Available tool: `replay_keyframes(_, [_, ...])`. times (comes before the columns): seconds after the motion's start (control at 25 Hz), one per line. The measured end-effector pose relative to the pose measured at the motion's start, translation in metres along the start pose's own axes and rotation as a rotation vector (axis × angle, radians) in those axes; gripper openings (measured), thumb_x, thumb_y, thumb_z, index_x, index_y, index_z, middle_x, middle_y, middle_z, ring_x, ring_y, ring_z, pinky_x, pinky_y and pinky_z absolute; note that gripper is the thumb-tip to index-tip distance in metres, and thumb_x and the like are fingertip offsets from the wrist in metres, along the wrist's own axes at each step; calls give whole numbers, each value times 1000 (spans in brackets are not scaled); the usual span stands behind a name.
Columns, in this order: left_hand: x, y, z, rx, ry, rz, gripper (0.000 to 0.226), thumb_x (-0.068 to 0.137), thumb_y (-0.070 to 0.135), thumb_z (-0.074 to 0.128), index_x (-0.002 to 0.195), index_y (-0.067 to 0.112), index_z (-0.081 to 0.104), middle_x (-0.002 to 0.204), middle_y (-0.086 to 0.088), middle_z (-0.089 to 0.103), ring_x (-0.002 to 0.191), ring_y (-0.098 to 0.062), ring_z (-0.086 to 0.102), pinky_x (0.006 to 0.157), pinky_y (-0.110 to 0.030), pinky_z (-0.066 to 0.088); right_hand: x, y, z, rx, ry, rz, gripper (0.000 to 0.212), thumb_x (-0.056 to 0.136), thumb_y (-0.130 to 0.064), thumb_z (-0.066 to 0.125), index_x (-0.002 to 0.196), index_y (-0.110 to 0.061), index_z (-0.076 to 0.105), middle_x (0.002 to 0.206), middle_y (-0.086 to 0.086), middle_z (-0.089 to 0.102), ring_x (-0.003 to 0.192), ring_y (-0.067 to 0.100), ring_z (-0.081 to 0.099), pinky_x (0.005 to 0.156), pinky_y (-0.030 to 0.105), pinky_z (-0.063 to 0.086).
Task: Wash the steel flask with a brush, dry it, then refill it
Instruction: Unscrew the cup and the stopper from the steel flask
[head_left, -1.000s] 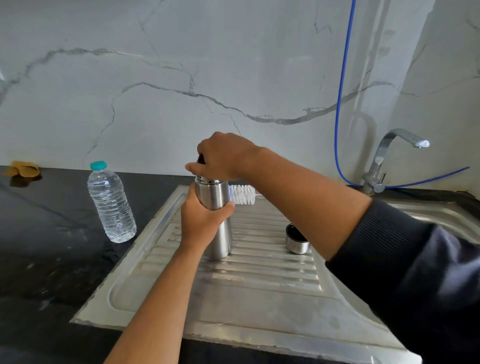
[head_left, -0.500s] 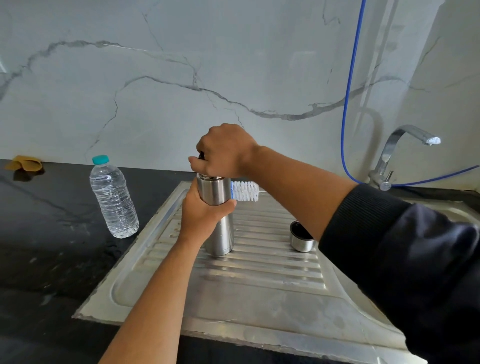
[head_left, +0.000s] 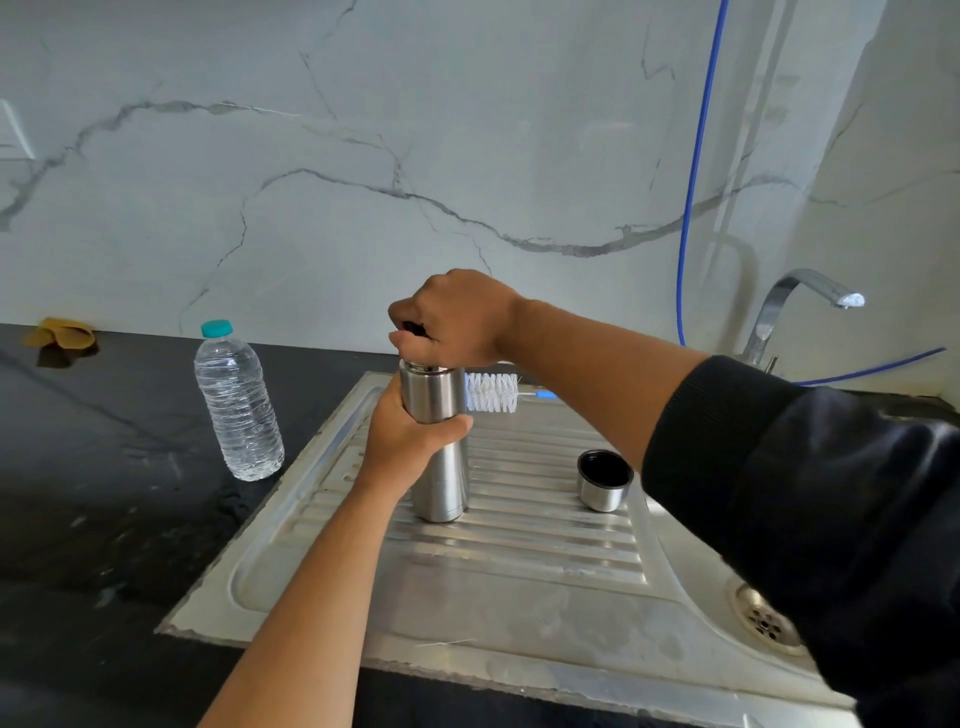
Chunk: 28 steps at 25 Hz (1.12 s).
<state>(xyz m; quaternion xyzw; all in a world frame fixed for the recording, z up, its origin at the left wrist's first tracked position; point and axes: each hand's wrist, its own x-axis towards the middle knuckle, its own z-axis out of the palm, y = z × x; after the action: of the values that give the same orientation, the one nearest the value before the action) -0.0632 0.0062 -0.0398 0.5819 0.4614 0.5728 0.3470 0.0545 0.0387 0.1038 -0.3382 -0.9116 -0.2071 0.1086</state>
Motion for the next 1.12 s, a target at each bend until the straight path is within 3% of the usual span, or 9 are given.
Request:
replay_keyframes(0.12, [-1,1,0,-5,16,15,48,60,25,88,101,32,64,89,7,74,83,-12,72,76,-38,62,-5,1,-18,-86,-124,86,58,96,-75,32,95,-21,51,66,-5,46,59,11,46,52,27,27])
replay_keyframes(0.2, [-2,2,0,-3,31,30,48,60,23,87,102,31,64,88,8,73,82,-10,71,72,-31,59,-6,2,-21,10,-163,184,63,91,-79,42,99,-18,55,72,-4,49,62,8,45,53,27,29])
replay_keyframes(0.44, [-4,3,-8,38,112,43,52,70,9,90,110,27,62,93,3,71,82,-11,69,63,-19,54,6,2,-26,319,-275,123,52,94,-63,59,115,-16,65,90,-5,61,86,17,60,66,25,40])
replay_keyframes(0.64, [-5,6,-11,51,132,35,49,71,7,89,100,33,59,92,4,69,81,-11,69,62,-16,52,18,7,-44,334,-442,33,44,93,-50,69,130,-26,63,119,-5,67,104,16,63,87,26,51])
replay_keyframes(0.76, [-6,5,-10,55,127,41,50,71,8,89,106,30,60,94,2,70,84,-14,69,64,-19,53,27,4,-41,208,-396,155,69,83,-78,59,108,-15,73,99,2,76,92,19,72,88,35,56])
replay_keyframes(0.88, [-6,4,-11,53,127,35,51,71,8,89,110,25,62,95,0,70,86,-17,69,68,-25,54,28,2,-44,178,-374,183,60,88,-70,62,93,-11,73,81,2,76,81,16,73,82,31,55])
replay_keyframes(0.96, [-5,3,-11,50,125,35,50,70,9,90,109,25,62,95,0,71,86,-18,70,69,-27,55,27,5,-53,180,-418,102,41,91,-52,69,114,-18,72,104,-3,75,98,18,71,89,33,53])
replay_keyframes(1.04, [-4,2,-11,52,123,32,50,69,11,90,109,24,62,94,0,71,85,-18,70,69,-27,55,27,4,-62,273,-503,71,44,91,-35,74,132,-26,64,127,-8,68,111,19,67,101,38,51])
replay_keyframes(1.12, [-5,2,-11,44,126,25,51,70,9,90,110,23,62,95,1,71,86,-16,70,69,-27,54,29,0,-59,270,-514,122,55,89,-52,72,134,-23,62,128,-5,66,110,20,67,99,38,51])
